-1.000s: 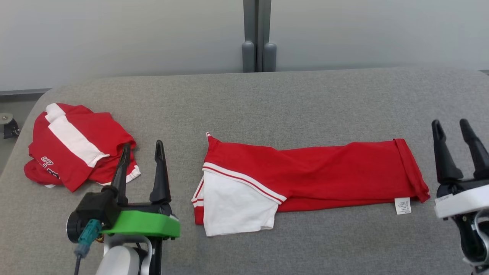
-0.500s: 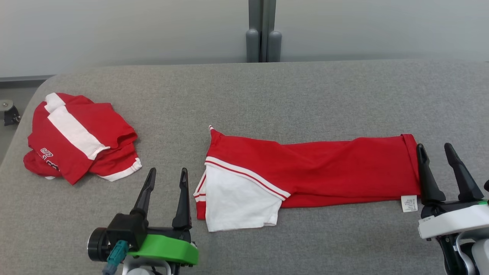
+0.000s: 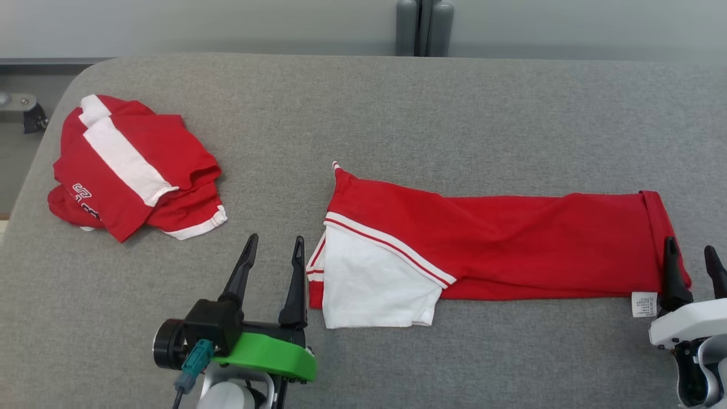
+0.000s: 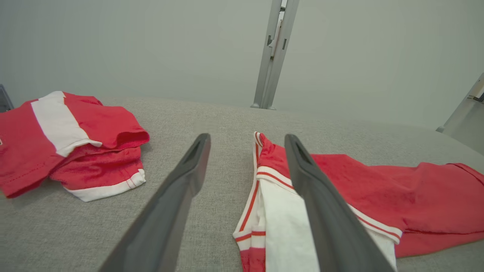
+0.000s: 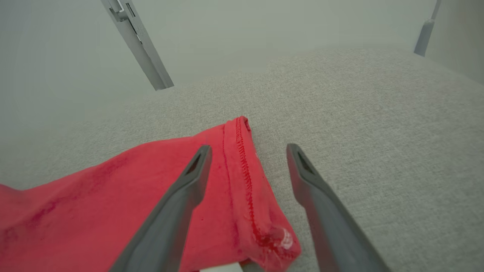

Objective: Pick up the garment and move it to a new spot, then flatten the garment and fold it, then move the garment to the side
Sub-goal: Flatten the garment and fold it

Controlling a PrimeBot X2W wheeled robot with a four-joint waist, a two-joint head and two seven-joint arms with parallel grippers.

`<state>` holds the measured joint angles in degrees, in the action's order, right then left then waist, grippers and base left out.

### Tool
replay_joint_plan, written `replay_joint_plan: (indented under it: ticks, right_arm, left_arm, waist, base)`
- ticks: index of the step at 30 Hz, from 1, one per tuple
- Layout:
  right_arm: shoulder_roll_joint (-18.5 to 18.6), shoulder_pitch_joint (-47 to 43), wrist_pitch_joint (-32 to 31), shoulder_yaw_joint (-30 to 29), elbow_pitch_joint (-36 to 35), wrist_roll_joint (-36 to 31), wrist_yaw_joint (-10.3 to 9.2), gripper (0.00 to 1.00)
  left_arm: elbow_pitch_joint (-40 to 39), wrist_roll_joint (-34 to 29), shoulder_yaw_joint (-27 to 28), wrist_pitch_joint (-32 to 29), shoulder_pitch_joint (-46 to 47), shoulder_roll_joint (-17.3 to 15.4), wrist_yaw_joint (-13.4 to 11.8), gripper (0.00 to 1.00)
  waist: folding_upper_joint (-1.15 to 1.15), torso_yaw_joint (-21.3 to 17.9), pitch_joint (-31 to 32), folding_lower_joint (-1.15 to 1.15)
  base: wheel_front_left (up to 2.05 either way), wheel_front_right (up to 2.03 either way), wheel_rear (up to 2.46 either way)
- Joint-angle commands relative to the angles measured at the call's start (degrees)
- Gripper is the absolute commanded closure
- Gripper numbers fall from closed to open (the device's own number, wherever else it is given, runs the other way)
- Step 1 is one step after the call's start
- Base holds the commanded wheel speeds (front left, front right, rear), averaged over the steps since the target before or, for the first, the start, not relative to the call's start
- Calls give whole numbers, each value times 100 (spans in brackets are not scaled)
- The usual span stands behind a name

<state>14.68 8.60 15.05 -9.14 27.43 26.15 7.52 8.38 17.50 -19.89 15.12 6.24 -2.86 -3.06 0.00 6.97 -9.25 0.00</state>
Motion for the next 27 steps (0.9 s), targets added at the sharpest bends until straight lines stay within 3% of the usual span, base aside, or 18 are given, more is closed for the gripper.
replay_joint_plan:
  ticks: [1,17,23,24,25,26,27]
  right_arm:
    - [-8,125,16,-25,73,104,-7,0]
    - [129,459,15,91,1222,678,-8,0]
    - [130,512,0,438,1452,867,-8,0]
    - [148,523,0,505,1464,901,-8,33]
    - [163,531,-1,543,1472,928,-8,75]
    - [188,540,-1,591,1460,956,-8,100]
    - [216,544,-1,611,1445,958,-8,100]
  left_arm:
    - [20,-24,21,0,114,-9,-39,0]
    - [35,78,-84,0,289,-9,-151,0]
    - [70,69,-79,1,284,-9,-164,0]
    - [75,75,-72,1,283,-9,-165,0]
    - [79,81,-70,0,285,-9,-165,0]
    - [83,88,-71,1,288,-9,-164,0]
    - [84,86,-74,1,291,-8,-165,0]
  waist:
    - [0,137,-119,0]
    - [0,255,-348,0]
    - [0,204,-341,0]
    - [0,194,-337,0]
    - [0,189,-332,0]
    - [0,182,-325,0]
    - [0,176,-317,0]
  base:
    - [0,0,0]
    - [0,0,0]
    - [0,0,0]
    - [0,0,0]
    - [0,0,0]
    - [0,0,0]
    - [0,0,0]
